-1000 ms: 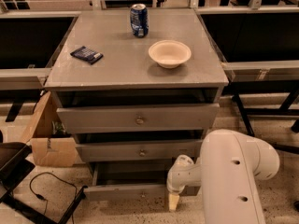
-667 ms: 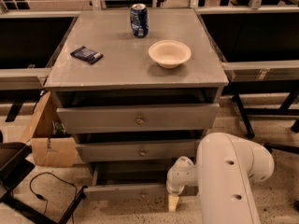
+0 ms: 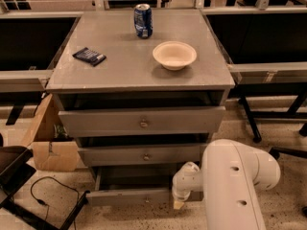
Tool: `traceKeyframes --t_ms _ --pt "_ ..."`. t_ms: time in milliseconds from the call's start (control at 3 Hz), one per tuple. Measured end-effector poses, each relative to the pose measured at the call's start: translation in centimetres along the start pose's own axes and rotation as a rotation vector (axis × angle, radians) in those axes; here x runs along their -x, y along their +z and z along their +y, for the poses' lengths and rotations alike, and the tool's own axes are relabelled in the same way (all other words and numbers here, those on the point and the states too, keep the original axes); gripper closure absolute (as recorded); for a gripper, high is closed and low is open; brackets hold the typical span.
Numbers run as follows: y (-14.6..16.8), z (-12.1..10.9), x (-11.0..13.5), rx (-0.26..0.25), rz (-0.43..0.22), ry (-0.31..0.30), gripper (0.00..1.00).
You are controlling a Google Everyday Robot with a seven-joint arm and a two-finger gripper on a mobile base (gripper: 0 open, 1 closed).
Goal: Open bottom drawer
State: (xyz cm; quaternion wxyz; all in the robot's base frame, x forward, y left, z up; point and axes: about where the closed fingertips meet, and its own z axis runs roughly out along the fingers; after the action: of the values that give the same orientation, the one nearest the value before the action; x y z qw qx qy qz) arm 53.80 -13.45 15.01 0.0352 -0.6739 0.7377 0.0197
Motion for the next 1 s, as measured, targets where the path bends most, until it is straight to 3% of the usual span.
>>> traceKeyframes --t_ms 333,667,1000 --pt "-0.32 0.29 -0.21 0.005 0.007 0.003 0.65" --pt "-0.99 0.12 -0.93 0.005 0.020 0.009 0.96" --pt "-1.13 0.09 -1.11 0.005 0.027 0.014 1.00"
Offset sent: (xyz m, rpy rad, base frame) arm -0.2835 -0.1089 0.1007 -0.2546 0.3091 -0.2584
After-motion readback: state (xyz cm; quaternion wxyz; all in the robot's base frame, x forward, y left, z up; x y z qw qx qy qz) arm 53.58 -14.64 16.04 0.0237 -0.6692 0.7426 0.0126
